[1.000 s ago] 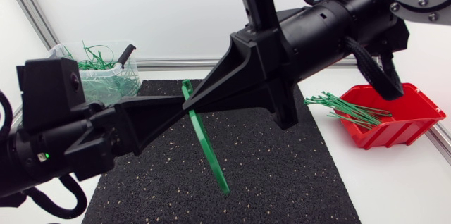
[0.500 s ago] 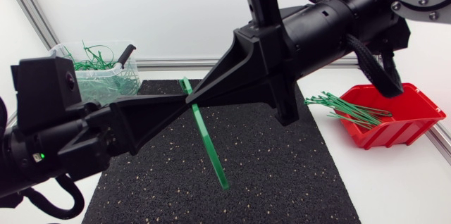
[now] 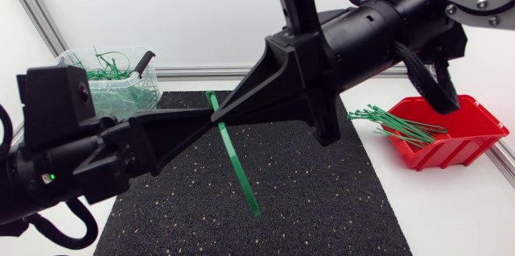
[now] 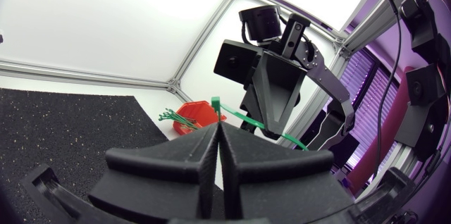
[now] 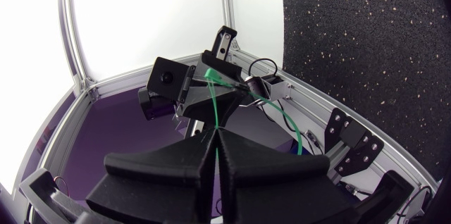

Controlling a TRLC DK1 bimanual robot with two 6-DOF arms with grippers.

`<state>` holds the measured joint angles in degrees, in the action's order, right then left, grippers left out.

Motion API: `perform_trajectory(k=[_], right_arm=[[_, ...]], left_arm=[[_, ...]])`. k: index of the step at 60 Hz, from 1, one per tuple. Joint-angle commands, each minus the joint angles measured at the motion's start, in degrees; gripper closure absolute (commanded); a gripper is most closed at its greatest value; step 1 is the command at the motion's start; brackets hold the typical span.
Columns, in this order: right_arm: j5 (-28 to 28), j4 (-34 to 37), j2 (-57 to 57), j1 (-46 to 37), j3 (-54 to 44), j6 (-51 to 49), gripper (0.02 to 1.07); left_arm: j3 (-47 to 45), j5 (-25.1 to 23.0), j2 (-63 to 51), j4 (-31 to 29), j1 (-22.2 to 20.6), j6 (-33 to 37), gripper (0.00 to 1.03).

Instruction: Take a green cable tie from the red box, thread the tail through the head to close it, then place it in the transparent bin on the left.

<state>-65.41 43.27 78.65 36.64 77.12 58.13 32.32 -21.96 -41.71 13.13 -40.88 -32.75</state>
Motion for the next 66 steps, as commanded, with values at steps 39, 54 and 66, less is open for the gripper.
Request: perform_trajectory(k=[39,54,66], right_arm=[[-0.34,-1.52,-1.84,0.89,-1.62,1.64,1.02],[-0.34,-2.13,-0.87,0.71,-2.24,1.64,1.02],[-0.34,-2.48,-0.08,0.62,-2.68,1.64,1.02]], left_arm=[[1.35,0.25,-0.65,0.23,-0.69,1.02,1.0],[1.61,0.25,-0.74,0.15,-0.78,1.02,1.0],[1.79,0.25,-0.56,0.15,-0.69,1.02,1.0]])
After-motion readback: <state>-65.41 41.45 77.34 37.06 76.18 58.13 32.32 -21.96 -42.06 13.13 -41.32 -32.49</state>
